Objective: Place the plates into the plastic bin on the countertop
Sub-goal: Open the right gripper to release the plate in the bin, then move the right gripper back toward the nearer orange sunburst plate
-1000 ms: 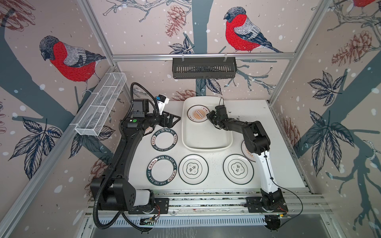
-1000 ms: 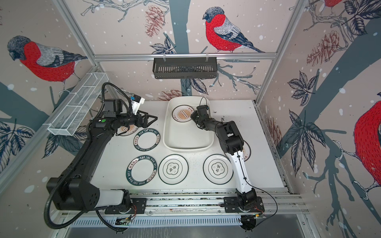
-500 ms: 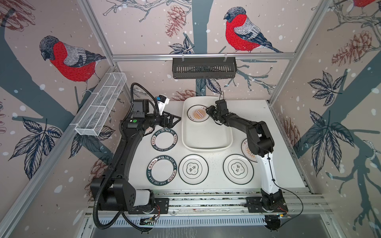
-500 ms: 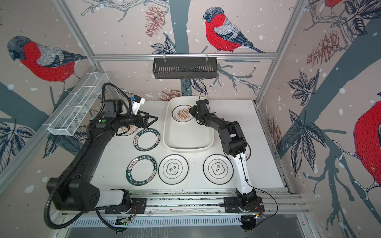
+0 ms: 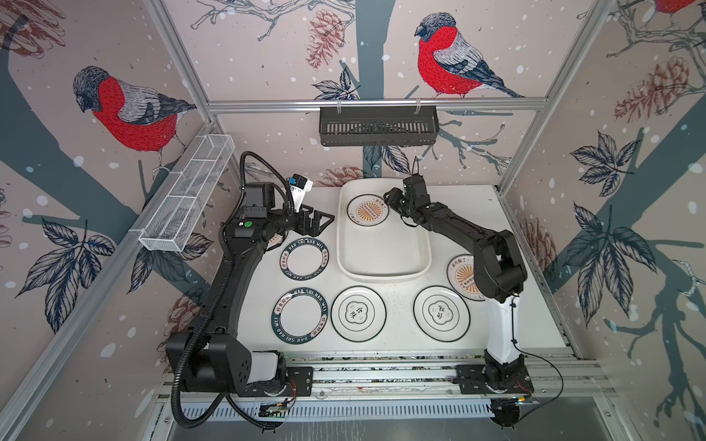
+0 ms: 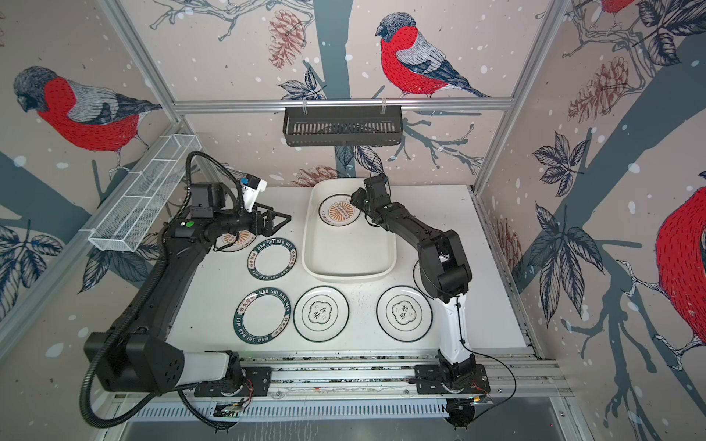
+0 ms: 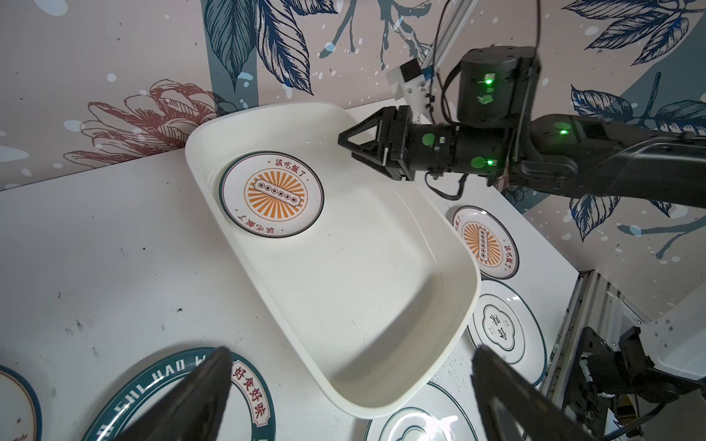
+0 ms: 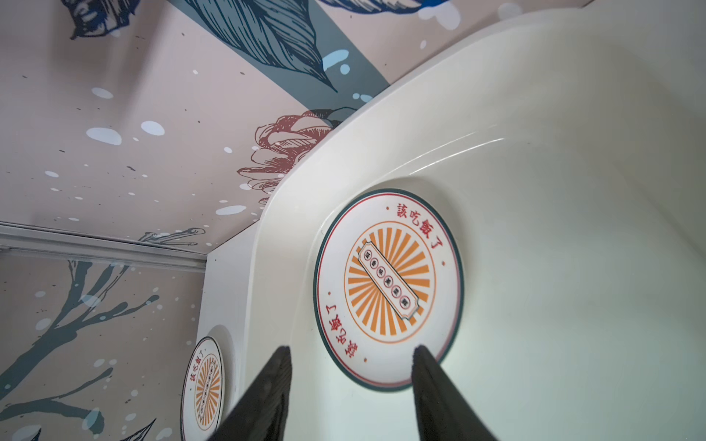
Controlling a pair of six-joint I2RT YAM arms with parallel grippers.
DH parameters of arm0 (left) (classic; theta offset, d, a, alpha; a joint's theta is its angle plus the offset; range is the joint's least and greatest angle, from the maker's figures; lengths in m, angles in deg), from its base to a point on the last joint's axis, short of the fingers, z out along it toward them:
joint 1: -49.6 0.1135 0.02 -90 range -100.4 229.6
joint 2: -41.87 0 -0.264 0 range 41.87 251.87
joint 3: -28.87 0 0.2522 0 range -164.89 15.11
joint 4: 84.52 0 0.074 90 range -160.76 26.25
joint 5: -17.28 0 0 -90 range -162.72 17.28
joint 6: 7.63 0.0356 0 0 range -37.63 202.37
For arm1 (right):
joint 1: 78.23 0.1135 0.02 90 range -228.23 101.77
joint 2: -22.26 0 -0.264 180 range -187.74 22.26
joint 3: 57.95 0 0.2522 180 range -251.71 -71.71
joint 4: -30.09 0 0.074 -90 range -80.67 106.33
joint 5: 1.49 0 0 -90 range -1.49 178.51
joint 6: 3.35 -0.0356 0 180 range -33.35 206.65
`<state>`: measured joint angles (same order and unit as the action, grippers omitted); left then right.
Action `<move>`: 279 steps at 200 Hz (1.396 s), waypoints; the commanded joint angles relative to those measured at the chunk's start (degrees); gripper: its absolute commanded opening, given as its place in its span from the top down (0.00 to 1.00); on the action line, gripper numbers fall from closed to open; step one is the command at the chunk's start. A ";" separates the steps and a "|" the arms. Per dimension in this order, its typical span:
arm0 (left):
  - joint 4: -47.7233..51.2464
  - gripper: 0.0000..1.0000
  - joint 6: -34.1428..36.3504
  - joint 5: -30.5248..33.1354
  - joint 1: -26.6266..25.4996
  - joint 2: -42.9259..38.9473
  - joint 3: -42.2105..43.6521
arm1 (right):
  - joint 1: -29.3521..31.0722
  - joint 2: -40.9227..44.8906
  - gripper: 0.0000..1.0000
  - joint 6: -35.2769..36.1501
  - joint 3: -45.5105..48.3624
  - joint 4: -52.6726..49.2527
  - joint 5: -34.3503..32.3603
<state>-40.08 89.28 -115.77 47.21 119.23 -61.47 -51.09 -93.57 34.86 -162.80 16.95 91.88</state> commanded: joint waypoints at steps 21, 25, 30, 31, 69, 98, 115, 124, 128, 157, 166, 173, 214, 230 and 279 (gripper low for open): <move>0.88 0.03 1.97 -0.20 0.00 0.33 -0.83 | 0.33 17.09 0.47 5.13 14.91 3.25 -3.17; 0.81 0.03 2.04 -0.34 -0.01 0.33 -0.84 | 0.22 19.68 0.47 5.50 17.51 3.24 -3.58; 0.79 0.03 2.22 -0.48 0.00 0.40 -0.70 | 0.07 22.45 0.47 5.56 20.16 3.20 -4.00; 0.79 0.03 2.22 -0.51 -0.04 0.45 -0.69 | 0.07 22.45 0.47 5.56 20.16 3.20 -4.00; 3.43 0.03 6.43 -2.29 -0.02 2.67 -1.86 | -3.87 42.89 0.44 4.34 40.11 -0.03 -6.54; 4.04 0.03 7.08 -5.18 0.02 2.99 -1.96 | -13.21 59.66 0.40 1.44 53.22 -3.47 -2.11; 3.61 0.03 7.24 -5.55 0.00 2.50 -0.89 | -18.38 65.75 0.36 1.69 56.10 -9.15 -1.03; 3.15 0.03 7.25 -5.60 0.01 1.96 0.01 | -21.64 68.09 0.36 2.31 56.95 -12.62 0.31; 3.01 0.03 7.26 -5.71 0.00 1.64 0.49 | -23.05 69.02 0.36 2.78 57.18 -14.29 1.00; 1.79 0.03 7.52 -6.64 -0.08 -0.35 3.50 | -33.22 72.98 0.35 5.40 60.91 -20.48 6.59; 2.14 0.03 7.80 -6.86 -0.08 -0.53 3.71 | -35.95 73.98 0.36 5.55 62.51 -21.01 8.38; 2.43 0.03 8.06 -6.96 -0.07 -0.63 3.67 | -38.01 74.91 0.35 5.56 64.06 -20.94 10.07; 2.99 0.03 8.73 -7.22 -0.17 0.13 2.93 | -46.22 79.65 0.36 5.59 69.53 -22.17 16.00; 2.82 0.03 8.39 -7.69 -0.20 0.83 2.79 | -48.57 79.62 0.36 7.05 70.63 -23.40 18.25; 1.67 0.03 8.90 -8.46 -0.33 1.71 3.60 | -51.70 83.71 0.36 9.76 69.56 -33.15 21.90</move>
<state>-37.28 96.91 -122.50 46.99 120.48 -58.17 -102.43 -12.06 42.36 -92.70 -10.44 111.97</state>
